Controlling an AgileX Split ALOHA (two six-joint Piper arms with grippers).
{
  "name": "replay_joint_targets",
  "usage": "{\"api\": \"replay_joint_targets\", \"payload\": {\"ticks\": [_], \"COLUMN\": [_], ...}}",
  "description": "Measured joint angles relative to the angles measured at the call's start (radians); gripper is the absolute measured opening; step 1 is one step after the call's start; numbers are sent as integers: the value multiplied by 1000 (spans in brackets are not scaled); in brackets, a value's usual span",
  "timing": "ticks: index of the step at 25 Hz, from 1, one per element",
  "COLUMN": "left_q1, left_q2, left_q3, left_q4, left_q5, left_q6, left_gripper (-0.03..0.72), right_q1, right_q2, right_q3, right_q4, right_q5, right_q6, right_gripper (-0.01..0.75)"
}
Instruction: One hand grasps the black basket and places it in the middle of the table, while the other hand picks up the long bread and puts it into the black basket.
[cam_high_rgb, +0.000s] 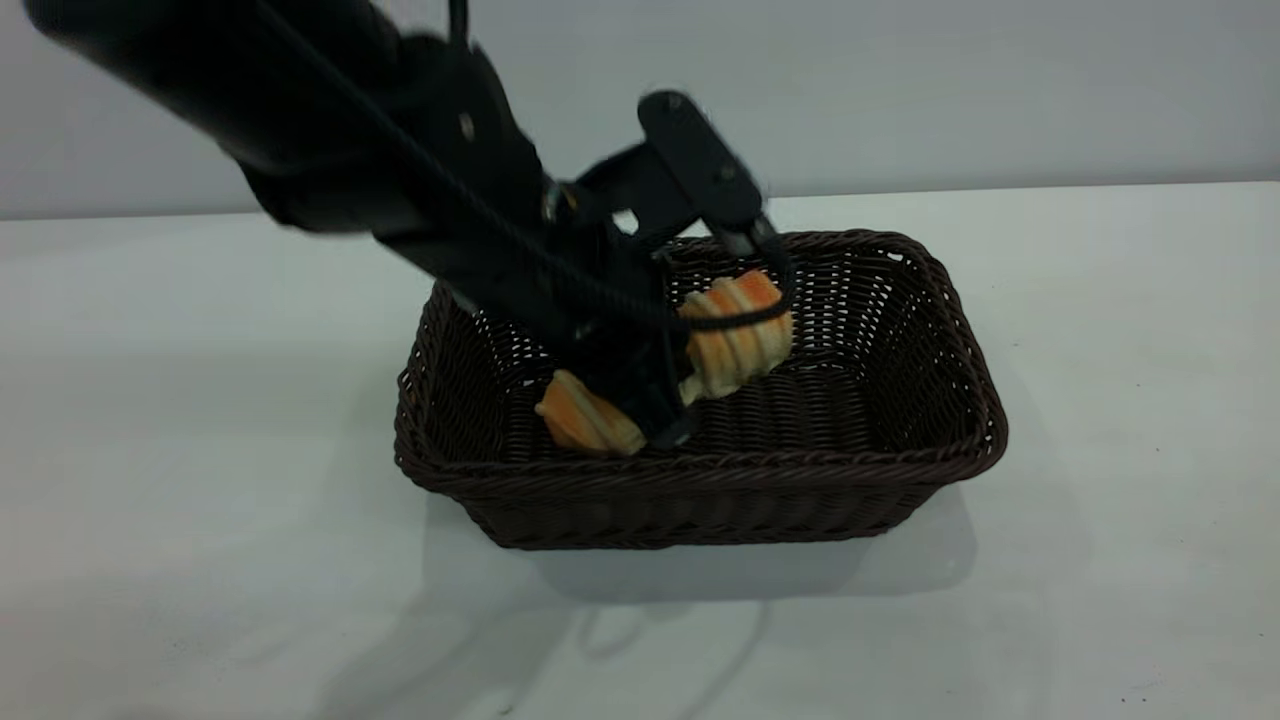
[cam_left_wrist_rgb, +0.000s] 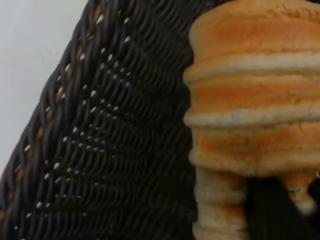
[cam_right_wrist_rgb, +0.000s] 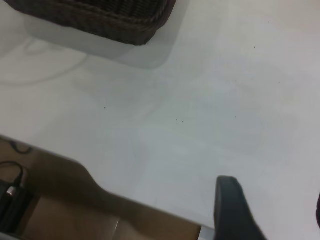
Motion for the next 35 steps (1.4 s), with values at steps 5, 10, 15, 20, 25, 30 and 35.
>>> {"api": "replay_joint_targets", "payload": {"ticks": [5,10,15,20,25,30,35], "left_q1": [1,1,1,1,1,19,87], "left_q2": [7,-6,-123,-323,-565,-792,-967], "left_q3": [0,0,0,0,1,3,3], "left_q4": [-18,-61,-69,-99,-146,-130,93], "left_q5": [-41,-74,-53,66,281,570,881], "left_q6": [-1,2,8,8,4,-90,-357], "left_gripper": [151,438,600,574,552,551,551], "right_q1": [0,0,0,0,0,0,0], "right_q2": [0,-45,-132,-164,-164,-164,-164], "right_q3": [0,0,0,0,0,0,0], "right_q4": [0,0,-2,-12,-14,-15,-15], "right_q5": [0,-1,-1,0,0,0,0], "right_q6": [0,0,1,12,16,17,17], "right_gripper": [411,411,411,411,411,411,411]}}
